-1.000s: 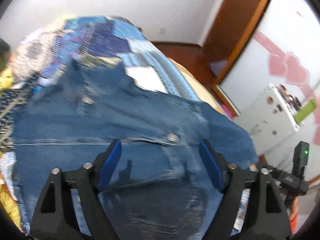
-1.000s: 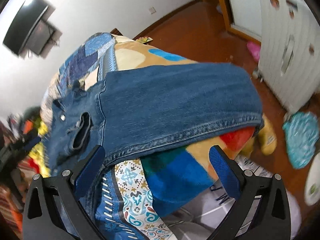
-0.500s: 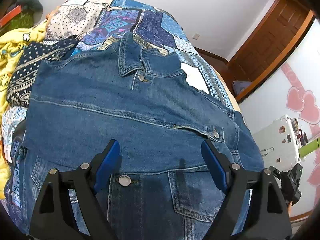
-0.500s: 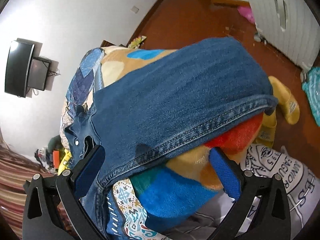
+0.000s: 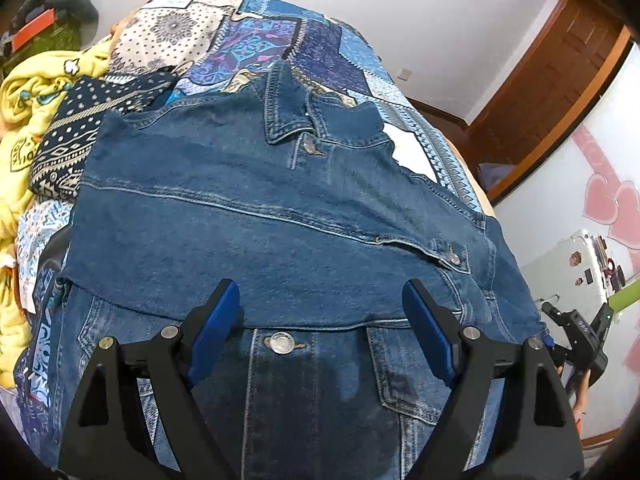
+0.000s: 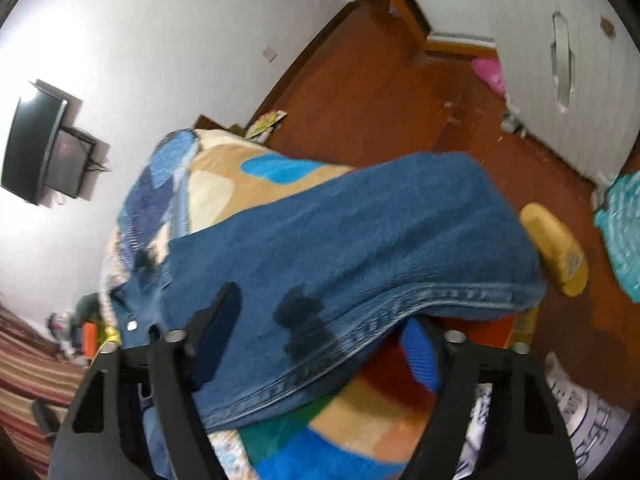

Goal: Fold large clothes

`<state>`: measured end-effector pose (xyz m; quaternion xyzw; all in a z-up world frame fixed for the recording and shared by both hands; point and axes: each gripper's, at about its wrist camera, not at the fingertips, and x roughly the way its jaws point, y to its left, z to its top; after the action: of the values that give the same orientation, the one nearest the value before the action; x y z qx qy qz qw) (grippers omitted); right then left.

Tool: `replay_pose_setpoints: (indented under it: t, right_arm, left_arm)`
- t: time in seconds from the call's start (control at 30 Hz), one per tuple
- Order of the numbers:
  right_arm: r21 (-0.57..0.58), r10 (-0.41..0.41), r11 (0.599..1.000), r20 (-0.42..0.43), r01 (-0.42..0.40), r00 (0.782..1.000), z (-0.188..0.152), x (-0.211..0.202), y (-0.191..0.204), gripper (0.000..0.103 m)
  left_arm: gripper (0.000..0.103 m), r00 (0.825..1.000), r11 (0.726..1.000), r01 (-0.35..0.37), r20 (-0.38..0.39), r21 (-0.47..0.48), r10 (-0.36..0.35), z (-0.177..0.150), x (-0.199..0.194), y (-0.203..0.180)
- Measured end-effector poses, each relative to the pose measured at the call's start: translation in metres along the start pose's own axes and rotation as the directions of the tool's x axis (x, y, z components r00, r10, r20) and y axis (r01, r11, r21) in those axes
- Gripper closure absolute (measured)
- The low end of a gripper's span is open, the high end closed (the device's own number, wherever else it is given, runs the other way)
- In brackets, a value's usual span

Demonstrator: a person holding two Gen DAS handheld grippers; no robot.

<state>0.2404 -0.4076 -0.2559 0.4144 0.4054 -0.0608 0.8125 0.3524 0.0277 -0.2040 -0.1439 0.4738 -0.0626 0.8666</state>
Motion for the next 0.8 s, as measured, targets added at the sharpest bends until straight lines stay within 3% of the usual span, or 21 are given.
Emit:
replay_pose_setpoints:
  t: [0.03, 0.1, 0.2, 0.33, 0.47, 0.53, 0.67, 0.8]
  right_arm:
    - [-0.016, -0.033, 0.999, 0.014, 0.033, 0.999, 0.001, 0.001, 0.003, 0.049]
    - [-0.040, -0.102, 0.994, 0.038, 0.103, 0.994, 0.002, -0.001, 0.006, 0.073]
    - [-0.067, -0.109, 0.991, 0.060, 0.113, 0.992, 0.004, -0.010, 0.012, 0.083]
    - [-0.115, -0.098, 0.987, 0.106, 0.110, 0.990, 0.009, -0.027, 0.031, 0.086]
    - [-0.102, -0.016, 0.994, 0.117, 0.028, 0.993, 0.020, -0.042, 0.054, 0.088]
    - [-0.149, 0.040, 0.989, 0.146, -0.018, 0.989, 0.022, -0.050, 0.078, 0.092]
    - [-0.309, 0.155, 0.947, 0.190, -0.090, 0.970, 0.016, -0.068, 0.150, 0.093]
    - [-0.425, 0.260, 0.887, 0.133, -0.182, 0.956, -0.001, -0.065, 0.223, 0.093]
  left_arm:
    - [0.020, 1.000, 1.000, 0.002, 0.000, -0.006, -0.002, 0.000, 0.000, 0.002]
    - [0.020, 1.000, 1.000, 0.000, 0.002, -0.014, 0.000, -0.001, -0.002, 0.006]
    - [0.020, 1.000, 1.000, -0.010, 0.013, -0.012, 0.010, -0.002, -0.006, 0.010]
    - [0.020, 0.999, 1.000, -0.013, 0.032, -0.014, 0.013, -0.002, -0.013, 0.016]
    - [0.020, 0.998, 1.000, -0.018, 0.061, -0.010, 0.018, -0.001, -0.022, 0.023]
    - [0.020, 0.997, 1.000, -0.031, 0.073, 0.002, 0.031, 0.000, -0.027, 0.026]
    - [0.020, 0.994, 0.998, -0.059, 0.095, 0.028, 0.056, -0.002, -0.038, 0.034]
    - [0.020, 0.992, 0.998, -0.055, 0.115, 0.026, 0.052, -0.004, -0.051, 0.046]
